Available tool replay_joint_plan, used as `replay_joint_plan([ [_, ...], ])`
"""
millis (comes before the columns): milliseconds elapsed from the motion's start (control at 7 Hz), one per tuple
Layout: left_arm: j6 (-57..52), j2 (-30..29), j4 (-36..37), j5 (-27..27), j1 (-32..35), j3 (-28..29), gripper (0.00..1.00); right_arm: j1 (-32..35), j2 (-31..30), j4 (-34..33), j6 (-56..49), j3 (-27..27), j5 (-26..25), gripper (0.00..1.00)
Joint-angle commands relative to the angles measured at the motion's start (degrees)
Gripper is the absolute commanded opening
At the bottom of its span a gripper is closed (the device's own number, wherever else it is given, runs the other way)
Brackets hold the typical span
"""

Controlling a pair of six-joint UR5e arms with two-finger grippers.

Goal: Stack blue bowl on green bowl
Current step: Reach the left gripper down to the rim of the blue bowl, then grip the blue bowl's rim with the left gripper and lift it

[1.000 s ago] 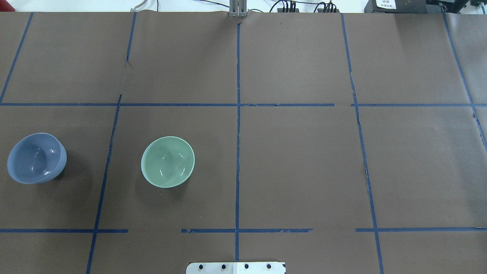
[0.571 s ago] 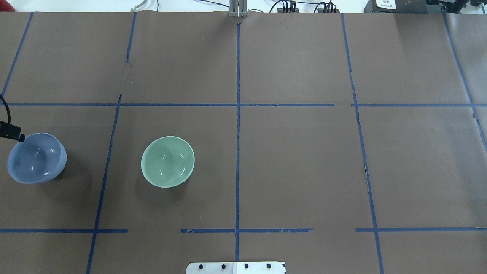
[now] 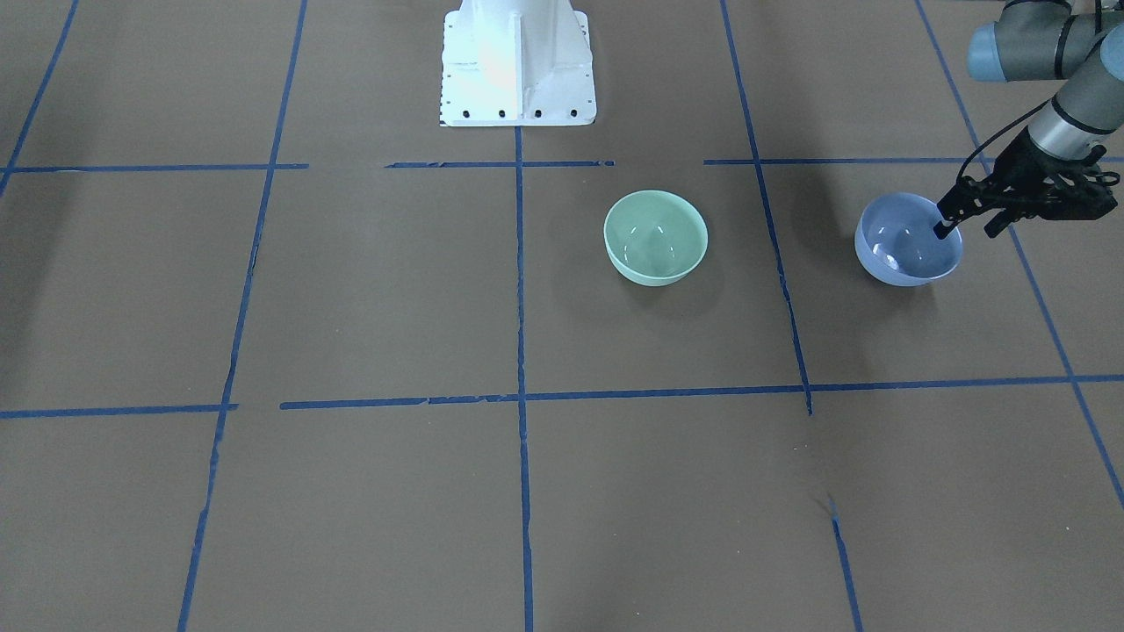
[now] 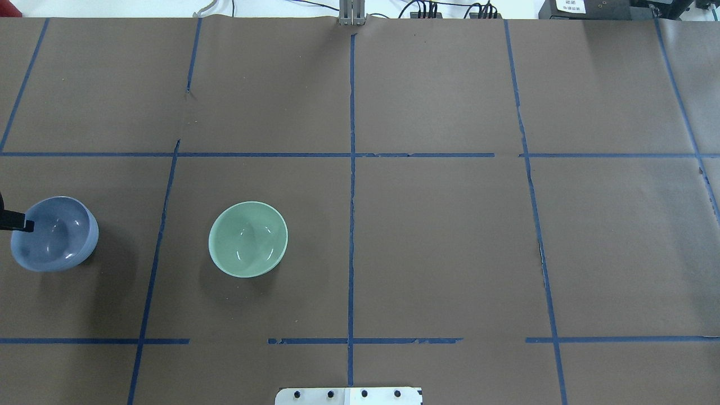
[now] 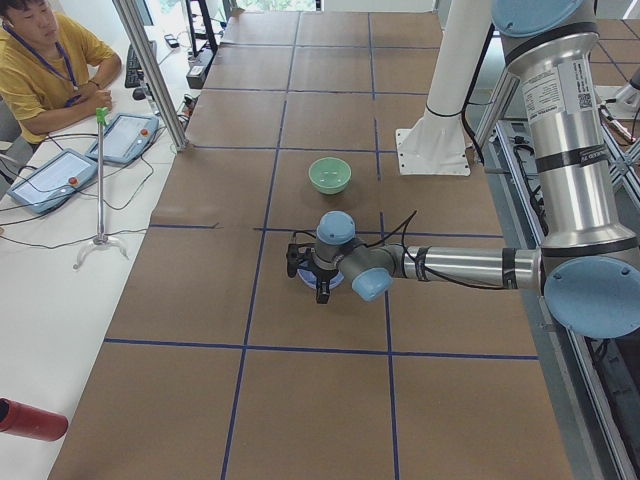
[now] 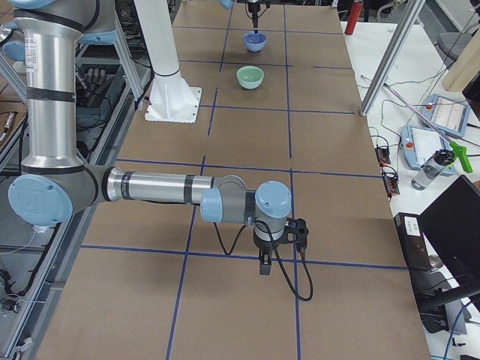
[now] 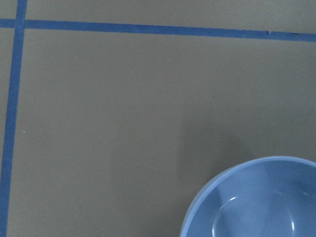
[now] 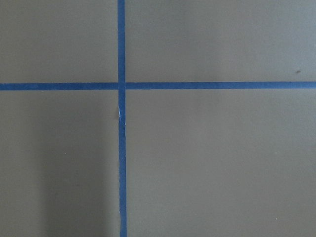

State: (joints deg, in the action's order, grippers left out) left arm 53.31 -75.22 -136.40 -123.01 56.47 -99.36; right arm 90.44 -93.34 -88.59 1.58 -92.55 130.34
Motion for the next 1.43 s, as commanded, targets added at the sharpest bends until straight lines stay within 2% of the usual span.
replay_joint_plan([
  [0, 1.18, -0.02, 0.17, 0.76, -1.97, 0.05, 0.24, 0.00, 0.00, 0.00, 0.00, 0.00, 0.00, 1.00],
  [143, 1.27, -0.02, 1.22, 0.41, -2.68, 0.05, 0.00, 0.00, 0.00, 0.00, 0.00, 0.00, 0.09, 1.00],
  [429, 0.57, -0.28, 5.35, 0.58, -2.68, -1.00, 0.00, 0.00, 0.00, 0.00, 0.00, 0.00, 0.00, 1.00],
  [714, 0.30, -0.20, 6.75, 0.14, -2.25, -7.20, 0.00, 0.00, 0.00, 0.00, 0.00, 0.00, 0.00, 1.00],
  [857, 0.30, -0.28, 13.12, 0.14, -1.89, -13.34, 0.00, 0.00, 0.00, 0.00, 0.00, 0.00, 0.00, 1.00],
  [1000, 0.56, -1.50, 23.27, 0.23, -1.80, -20.53, 0.00, 0.00, 0.00, 0.00, 0.00, 0.00, 0.00, 1.00],
  [1143, 2.48, -6.65, 32.86, 0.66, -1.80, -25.39, 0.00, 0.00, 0.00, 0.00, 0.00, 0.00, 0.00, 1.00],
  [1286, 9.11, -13.40, 40.61, 0.84, -3.20, -26.75, 0.00, 0.00, 0.00, 0.00, 0.00, 0.00, 0.09, 1.00],
])
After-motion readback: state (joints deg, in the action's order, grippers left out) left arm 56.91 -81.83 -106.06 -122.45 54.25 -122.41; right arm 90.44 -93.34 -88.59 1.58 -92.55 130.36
